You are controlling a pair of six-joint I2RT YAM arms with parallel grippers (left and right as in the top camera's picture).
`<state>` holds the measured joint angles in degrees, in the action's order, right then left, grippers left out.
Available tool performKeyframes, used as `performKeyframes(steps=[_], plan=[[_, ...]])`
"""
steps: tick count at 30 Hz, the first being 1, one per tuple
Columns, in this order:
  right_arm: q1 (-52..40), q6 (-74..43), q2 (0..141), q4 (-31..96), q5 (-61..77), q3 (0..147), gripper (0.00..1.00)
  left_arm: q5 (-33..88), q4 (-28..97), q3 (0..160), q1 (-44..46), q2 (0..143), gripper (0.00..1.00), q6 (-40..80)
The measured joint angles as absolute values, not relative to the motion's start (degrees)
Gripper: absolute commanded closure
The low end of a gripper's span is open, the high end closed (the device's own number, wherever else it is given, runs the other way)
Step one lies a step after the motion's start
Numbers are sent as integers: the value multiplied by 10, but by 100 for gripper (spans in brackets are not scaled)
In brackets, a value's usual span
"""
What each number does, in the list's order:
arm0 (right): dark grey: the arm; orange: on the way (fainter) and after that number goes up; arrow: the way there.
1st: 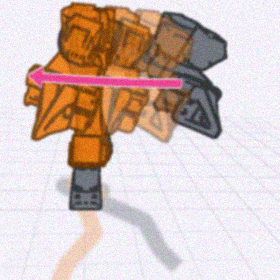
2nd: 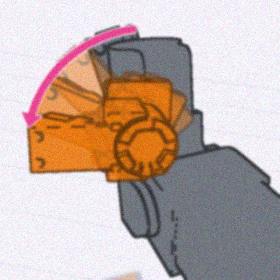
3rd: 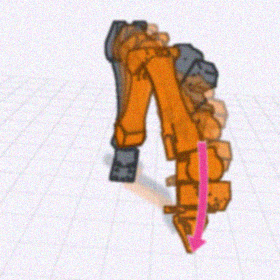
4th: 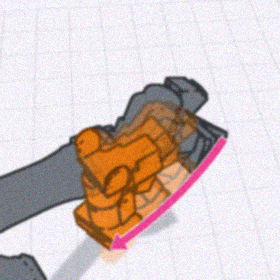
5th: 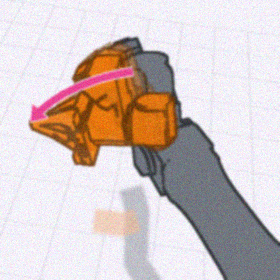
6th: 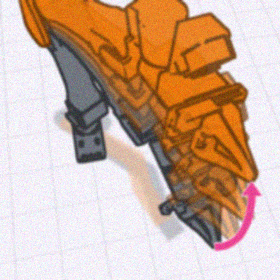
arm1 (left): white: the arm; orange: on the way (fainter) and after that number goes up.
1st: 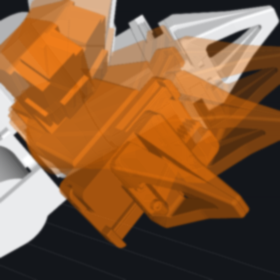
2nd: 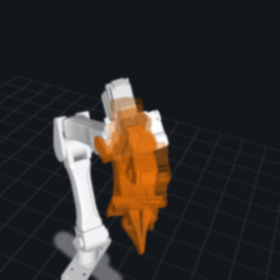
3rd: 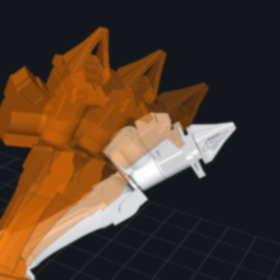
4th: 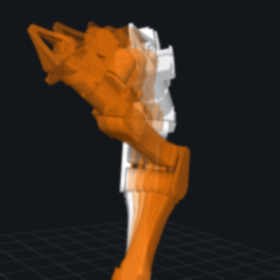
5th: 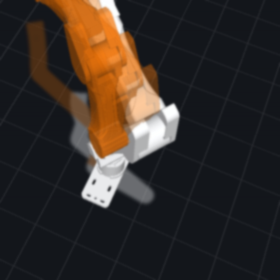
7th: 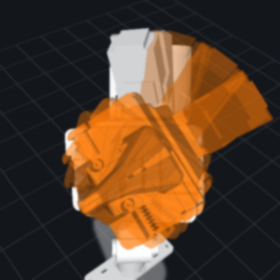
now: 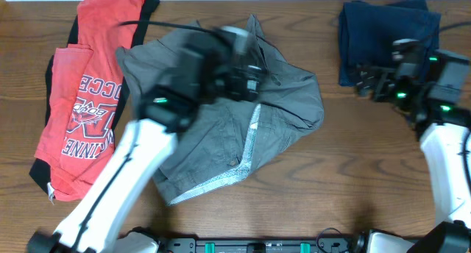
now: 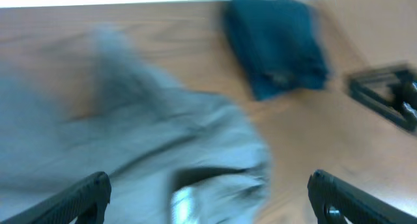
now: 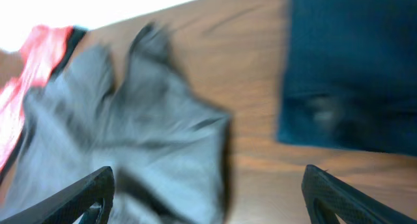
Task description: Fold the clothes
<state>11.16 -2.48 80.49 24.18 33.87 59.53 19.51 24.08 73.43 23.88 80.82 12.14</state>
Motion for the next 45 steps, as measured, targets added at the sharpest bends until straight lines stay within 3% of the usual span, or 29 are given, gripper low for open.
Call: performKeyframes(steps=[8, 16, 20, 28, 31, 36, 45], plan=[[-81, 20, 805, 265, 299, 595, 2, 152, 360, 734, 131, 820, 2, 111], [-264, 26, 875, 202, 139, 595, 1, 140, 375, 734, 100, 849, 2, 105], [-307, 21, 931, 168, 79, 595, 2, 134, 376, 734, 98, 851, 2, 105], [-328, -3, 980, 171, 28, 595, 35, 120, 385, 734, 98, 851, 2, 105], [-328, -12, 980, 183, 17, 595, 64, 117, 385, 734, 98, 851, 2, 105], [-324, -36, 980, 235, -9, 596, 95, 116, 386, 733, 98, 851, 2, 105], [-313, -91, 886, 411, -35, 605, 99, 116, 385, 733, 98, 851, 2, 105]])
